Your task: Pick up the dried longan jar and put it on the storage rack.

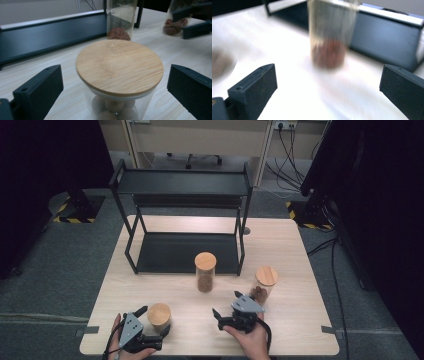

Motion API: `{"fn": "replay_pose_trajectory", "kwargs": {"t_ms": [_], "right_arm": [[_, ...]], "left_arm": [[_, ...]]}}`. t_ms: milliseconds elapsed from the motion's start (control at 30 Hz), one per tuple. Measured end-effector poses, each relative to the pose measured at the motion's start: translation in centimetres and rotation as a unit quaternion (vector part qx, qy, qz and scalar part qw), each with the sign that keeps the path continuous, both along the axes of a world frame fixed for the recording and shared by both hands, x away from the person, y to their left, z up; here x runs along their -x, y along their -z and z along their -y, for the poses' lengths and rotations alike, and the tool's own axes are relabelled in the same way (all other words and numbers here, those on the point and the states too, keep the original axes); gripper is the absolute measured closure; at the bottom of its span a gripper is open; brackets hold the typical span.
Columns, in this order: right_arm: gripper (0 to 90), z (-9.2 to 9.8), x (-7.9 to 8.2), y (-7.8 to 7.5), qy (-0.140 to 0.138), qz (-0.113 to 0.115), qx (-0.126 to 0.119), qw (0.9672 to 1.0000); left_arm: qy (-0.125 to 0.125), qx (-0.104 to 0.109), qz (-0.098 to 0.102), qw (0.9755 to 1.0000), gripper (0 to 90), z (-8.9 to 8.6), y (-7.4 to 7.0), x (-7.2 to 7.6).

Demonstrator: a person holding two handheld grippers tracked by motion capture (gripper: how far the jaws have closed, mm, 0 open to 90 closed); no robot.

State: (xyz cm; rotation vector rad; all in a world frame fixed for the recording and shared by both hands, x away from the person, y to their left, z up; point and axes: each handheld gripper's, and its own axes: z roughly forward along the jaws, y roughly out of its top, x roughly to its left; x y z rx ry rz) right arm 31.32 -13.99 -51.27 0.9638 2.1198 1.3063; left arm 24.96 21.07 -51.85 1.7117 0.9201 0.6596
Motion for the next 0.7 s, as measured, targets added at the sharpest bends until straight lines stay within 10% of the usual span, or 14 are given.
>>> {"fn": "replay_pose_trajectory", "kwargs": {"t_ms": [333, 700], "right_arm": [[3.4, 2.5, 1.5, 1.0, 0.020, 0.006, -0.028, 0.9994], [3.4, 2.5, 1.4, 1.0, 0.022, 0.000, -0.029, 0.9993]], "left_arm": [[-0.012, 0.012, 0.021, 0.9996, 0.1, -1.4, 0.8, 2.6], [-0.008, 0.002, 0.026, 0.9996, 0.4, -0.4, 0.7, 2.0]]}}
